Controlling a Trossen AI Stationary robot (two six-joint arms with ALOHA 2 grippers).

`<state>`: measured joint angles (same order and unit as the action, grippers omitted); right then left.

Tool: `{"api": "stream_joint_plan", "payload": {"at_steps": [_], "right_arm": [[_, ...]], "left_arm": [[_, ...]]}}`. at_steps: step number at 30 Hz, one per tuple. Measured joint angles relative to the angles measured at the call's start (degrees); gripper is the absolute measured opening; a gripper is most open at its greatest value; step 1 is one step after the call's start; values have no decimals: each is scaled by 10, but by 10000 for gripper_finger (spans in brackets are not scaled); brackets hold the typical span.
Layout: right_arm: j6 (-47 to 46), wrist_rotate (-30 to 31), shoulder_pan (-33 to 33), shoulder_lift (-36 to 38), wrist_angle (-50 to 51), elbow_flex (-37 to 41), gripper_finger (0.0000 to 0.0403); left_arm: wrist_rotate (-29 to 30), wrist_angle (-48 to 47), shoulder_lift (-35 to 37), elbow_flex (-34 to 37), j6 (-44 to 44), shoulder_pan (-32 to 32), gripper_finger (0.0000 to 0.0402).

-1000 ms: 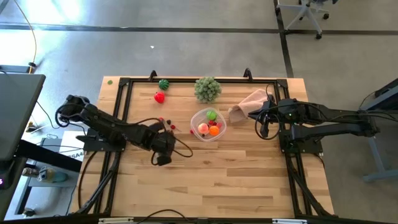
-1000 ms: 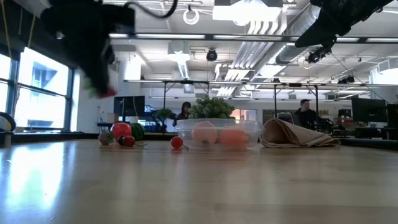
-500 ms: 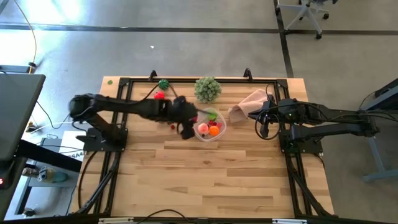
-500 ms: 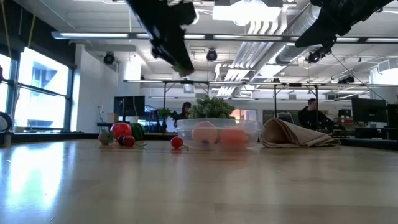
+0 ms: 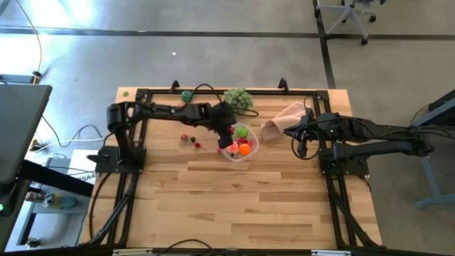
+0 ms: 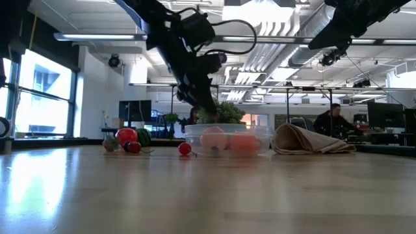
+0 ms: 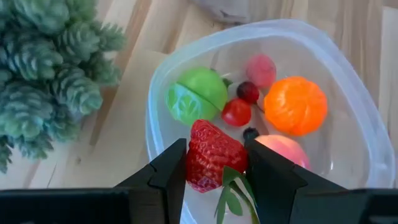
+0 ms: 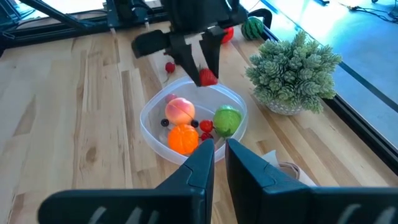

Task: Pick and placing Produce into tupperware
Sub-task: Put the bottom strawberry into the container

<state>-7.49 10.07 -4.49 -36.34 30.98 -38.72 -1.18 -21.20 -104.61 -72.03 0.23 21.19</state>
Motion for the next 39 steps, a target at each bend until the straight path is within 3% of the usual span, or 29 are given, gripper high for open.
{"api": "stream_joint_plan", "payload": {"at_steps": [8,39], "right_arm": [[0,0,0,0,0,0,30],[0,1,0,0,0,0,30]], "left_arm": [[-15,10,-43,-3,9,2,137],[-14,21,-62,-3,10,2,141]]}}
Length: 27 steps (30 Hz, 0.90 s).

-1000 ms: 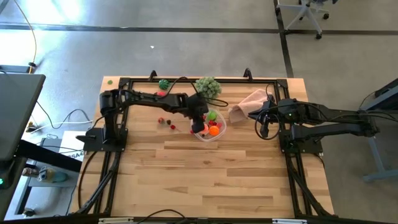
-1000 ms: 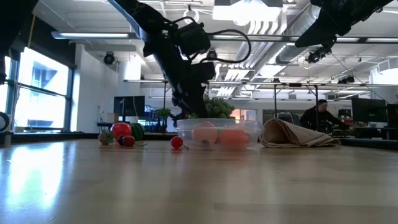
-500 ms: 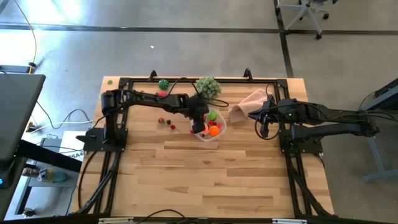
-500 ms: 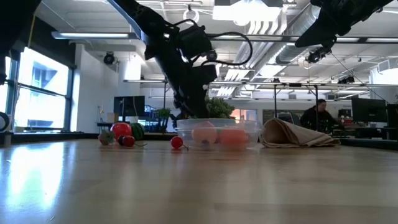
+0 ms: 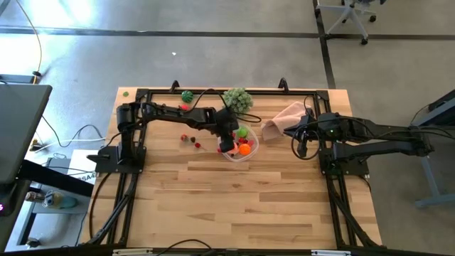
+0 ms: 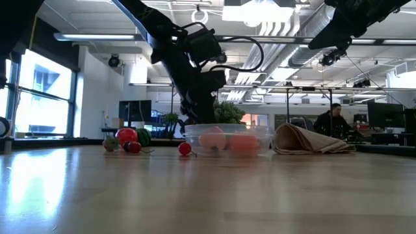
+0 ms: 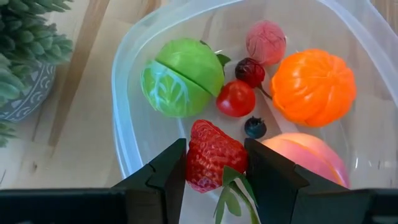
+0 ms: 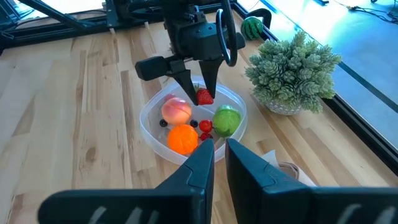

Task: Pick and placing Produce into tupperware
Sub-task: Put the bottom strawberry into the container

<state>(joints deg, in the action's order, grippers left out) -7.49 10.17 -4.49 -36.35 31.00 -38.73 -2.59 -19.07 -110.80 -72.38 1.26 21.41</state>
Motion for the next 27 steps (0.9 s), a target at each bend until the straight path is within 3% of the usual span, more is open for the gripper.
{"api": "stream_joint_plan", "payload": {"at_steps": [22,27], "right_arm": [[0,0,0,0,0,0,30],[0,0,0,0,0,0,30]], "left_arm": [[-4,1,0,0,-17,0,142],[-1,-2,0,0,-19,0,183]]}}
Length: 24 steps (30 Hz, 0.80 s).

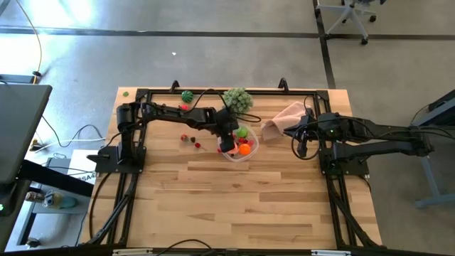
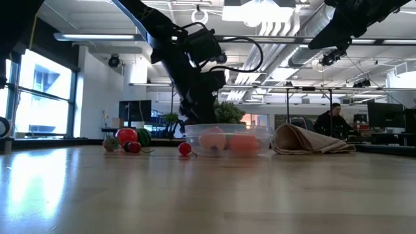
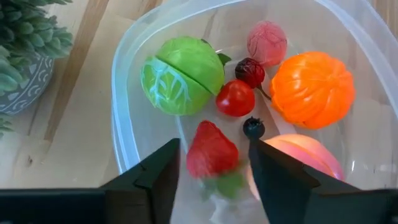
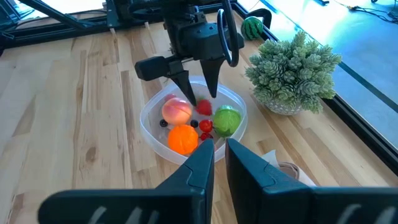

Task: Pick and placing Produce into tupperware
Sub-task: Put the bottom strawberry into the container, then put the right cherry into the container

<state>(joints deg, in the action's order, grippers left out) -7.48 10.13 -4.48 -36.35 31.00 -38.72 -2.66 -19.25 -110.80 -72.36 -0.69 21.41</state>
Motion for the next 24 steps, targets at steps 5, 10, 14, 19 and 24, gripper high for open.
{"api": "stream_joint_plan", "payload": {"at_steps": [5,10,14,19,24], "right_arm": [[0,0,0,0,0,0,30],[0,0,0,0,0,0,30],[0,0,0,0,0,0,30],[0,0,0,0,0,0,30],[0,0,0,0,0,0,30]], "left_arm": [[6,-5,0,0,6,0,236],[8,0,0,0,29,0,253],[7,-5,0,-5,23,0,244],[5,-63,0,-52,18,-5,217],[2,-176,0,-129,11,-13,190]]}}
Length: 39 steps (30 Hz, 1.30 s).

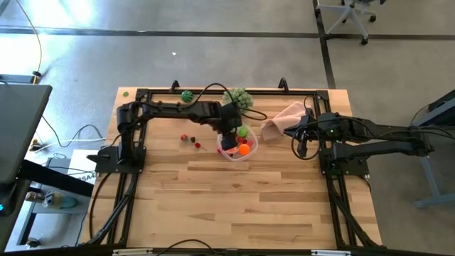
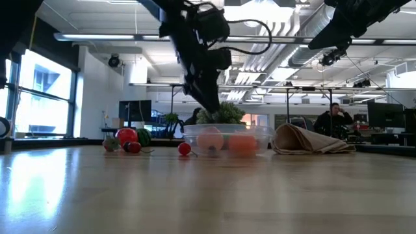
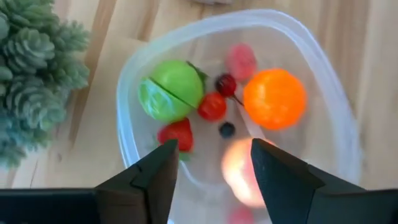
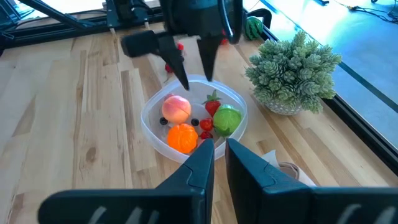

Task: Pick and placing Produce into tupperware
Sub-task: Put the right cherry into the container

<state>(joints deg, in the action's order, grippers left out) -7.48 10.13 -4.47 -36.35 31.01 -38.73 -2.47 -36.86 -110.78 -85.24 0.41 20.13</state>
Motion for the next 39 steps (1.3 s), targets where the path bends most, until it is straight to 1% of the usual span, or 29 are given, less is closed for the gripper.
{"api": "stream_joint_plan", "payload": {"at_steps": [3,6,9,12,14,16,19,23,25,26,29,32,35,39], "right_arm": [[0,0,0,0,0,0,30],[0,0,0,0,0,0,30],[0,-1,0,0,0,0,30],[0,0,0,0,0,0,30],[0,-1,0,0,0,0,30],[0,0,0,0,0,0,30],[0,0,0,0,-1,0,30],[0,0,0,0,0,0,30],[0,0,0,0,0,0,30],[0,0,0,0,0,0,30],[0,0,0,0,0,0,30],[0,1,0,0,0,0,30],[0,1,0,0,0,0,30],[0,1,0,0,0,0,30]], "left_arm": [[-1,-76,12,-30,-20,-5,177],[11,-124,41,-31,-61,-16,168],[44,-158,80,-12,-107,-35,164],[85,-161,121,27,-140,-65,163],[98,-143,145,67,-156,-83,163],[100,-105,167,118,-171,-97,163],[101,-15,201,217,-197,-106,163],[103,152,228,338,-202,-111,163],[102,230,228,380,-202,-112,163],[100,254,229,399,-203,-112,163],[98,341,229,445,-193,-111,163],[96,399,229,479,-172,-112,163],[96,440,229,503,-155,-112,163],[96,464,227,520,-128,-111,163]]}}
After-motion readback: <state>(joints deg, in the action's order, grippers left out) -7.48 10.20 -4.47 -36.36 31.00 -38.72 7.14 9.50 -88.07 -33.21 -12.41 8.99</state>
